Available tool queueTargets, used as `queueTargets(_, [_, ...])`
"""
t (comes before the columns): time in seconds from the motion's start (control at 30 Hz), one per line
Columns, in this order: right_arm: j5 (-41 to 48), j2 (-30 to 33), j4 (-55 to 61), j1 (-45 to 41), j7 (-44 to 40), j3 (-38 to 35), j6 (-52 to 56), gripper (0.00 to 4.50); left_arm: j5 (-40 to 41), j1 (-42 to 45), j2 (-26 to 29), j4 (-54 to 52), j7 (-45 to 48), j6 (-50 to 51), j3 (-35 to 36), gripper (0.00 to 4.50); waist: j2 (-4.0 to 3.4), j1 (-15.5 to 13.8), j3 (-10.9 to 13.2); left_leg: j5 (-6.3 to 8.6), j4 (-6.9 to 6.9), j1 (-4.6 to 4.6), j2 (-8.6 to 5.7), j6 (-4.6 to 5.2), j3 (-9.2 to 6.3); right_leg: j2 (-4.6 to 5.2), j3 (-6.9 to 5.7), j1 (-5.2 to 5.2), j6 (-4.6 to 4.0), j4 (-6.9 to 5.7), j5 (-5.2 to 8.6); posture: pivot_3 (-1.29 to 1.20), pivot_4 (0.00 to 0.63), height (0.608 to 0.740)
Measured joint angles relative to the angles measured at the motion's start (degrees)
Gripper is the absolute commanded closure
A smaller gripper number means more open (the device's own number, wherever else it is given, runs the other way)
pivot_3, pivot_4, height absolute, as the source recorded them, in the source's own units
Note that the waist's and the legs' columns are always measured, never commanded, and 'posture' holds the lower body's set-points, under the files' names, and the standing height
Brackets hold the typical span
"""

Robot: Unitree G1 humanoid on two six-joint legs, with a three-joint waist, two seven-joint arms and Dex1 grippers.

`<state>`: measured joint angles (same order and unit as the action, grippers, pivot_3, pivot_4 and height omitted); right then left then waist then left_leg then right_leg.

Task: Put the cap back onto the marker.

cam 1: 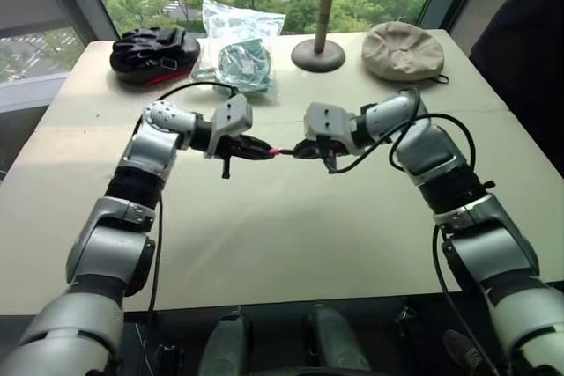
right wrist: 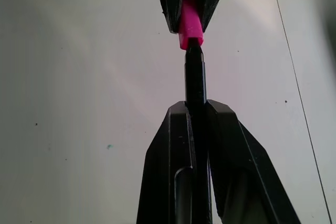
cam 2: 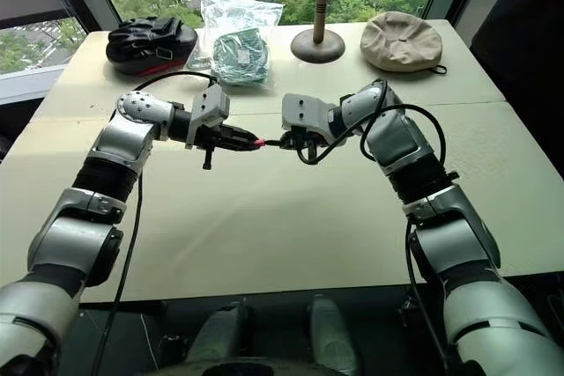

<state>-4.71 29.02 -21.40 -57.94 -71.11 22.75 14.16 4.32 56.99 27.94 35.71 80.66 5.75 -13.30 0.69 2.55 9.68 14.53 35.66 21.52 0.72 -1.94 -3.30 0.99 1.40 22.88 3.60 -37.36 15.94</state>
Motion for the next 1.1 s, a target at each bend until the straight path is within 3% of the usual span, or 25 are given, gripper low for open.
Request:
queueTargets(0.43, [-4.18, -3.74, -6.95, -2.10, 1.25, 0.43, -0.37, 4.50, -8.71, 10.08, -2.06, 2.77, 3.67, 2.07, -6.08, 4.47, -0.02, -0.16, 0.00, 0.01, 0.07, -0.04, 0.01, 0.01, -0.04, -0.04, 0.04, -0.10, -0.01, -0.01, 0.00, 0.00, 0.150, 0.740])
queueTargets(1.1, [-3.64, -9.00, -7.75, -0.27, 3.00, 0.39, 4.18, 4.50, -15.11, 7.22, 2.75, 0.51, 4.87, -5.23, -9.81, 4.47, -0.03, -0.10, 0.01, 0.01, 0.03, 0.07, 0.03, 0.01, -0.05, -0.05, 0.05, 0.04, -0.01, -0.04, 0.00, 0.00, 0.150, 0.740])
